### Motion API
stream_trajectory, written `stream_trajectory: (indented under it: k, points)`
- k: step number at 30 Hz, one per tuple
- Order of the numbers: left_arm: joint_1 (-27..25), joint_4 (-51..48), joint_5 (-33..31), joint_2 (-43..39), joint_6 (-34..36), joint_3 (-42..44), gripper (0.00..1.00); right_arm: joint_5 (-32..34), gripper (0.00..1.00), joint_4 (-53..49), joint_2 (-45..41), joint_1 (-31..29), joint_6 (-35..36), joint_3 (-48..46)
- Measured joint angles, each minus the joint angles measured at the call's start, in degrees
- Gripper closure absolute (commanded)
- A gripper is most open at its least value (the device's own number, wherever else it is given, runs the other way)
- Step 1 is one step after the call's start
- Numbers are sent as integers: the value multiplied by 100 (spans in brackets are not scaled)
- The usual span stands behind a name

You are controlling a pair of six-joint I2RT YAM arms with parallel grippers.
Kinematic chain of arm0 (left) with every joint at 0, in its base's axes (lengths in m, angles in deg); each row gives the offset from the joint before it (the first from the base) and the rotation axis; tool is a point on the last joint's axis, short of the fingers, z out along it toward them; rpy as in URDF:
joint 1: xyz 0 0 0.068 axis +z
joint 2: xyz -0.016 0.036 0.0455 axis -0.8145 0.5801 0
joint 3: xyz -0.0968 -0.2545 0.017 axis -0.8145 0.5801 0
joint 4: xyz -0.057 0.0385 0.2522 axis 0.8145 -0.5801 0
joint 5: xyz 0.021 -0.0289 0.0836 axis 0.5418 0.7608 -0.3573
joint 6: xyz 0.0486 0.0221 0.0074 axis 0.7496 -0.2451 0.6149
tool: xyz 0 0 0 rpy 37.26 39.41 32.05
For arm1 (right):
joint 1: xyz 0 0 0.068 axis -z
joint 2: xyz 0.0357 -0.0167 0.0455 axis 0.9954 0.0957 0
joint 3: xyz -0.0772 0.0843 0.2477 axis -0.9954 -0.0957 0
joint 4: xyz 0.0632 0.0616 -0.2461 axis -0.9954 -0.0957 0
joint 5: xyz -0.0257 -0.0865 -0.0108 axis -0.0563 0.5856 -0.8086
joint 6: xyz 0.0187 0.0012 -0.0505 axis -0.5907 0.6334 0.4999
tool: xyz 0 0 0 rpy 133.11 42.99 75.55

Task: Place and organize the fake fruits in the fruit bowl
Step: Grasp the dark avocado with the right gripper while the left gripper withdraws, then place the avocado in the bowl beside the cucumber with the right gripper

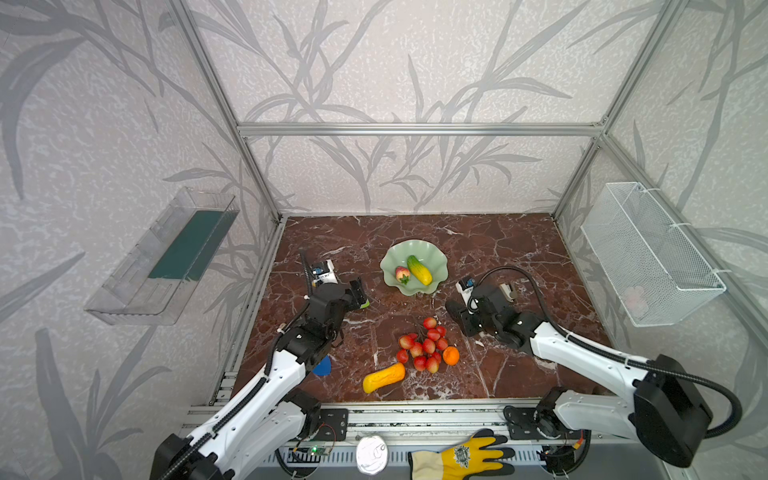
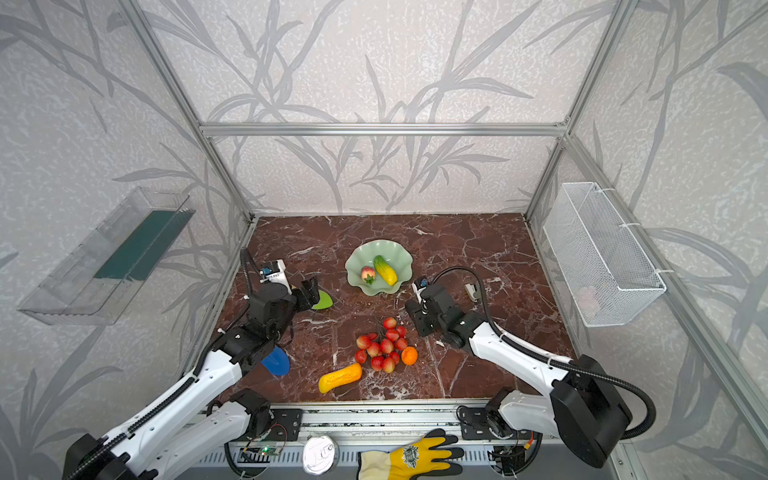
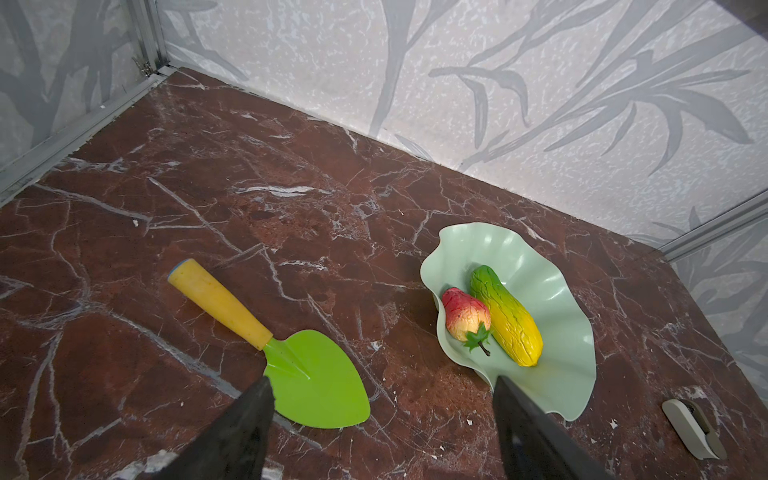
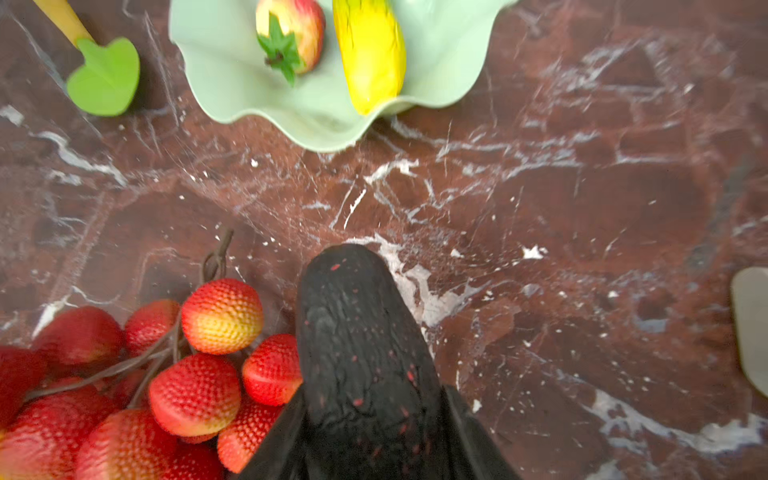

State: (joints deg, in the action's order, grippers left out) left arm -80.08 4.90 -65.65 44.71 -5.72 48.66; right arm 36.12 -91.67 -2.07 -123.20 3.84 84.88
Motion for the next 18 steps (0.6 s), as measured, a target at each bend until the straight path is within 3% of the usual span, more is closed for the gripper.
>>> stream_trajectory:
  k: [6,18]
  points:
    - [20,-114,-17,-356,-107,162,17,81,59,-11,352,48,251,909]
    - [22,-1054,229,-1641,-315,474,19,-229,58,417,3309,568,739,3366]
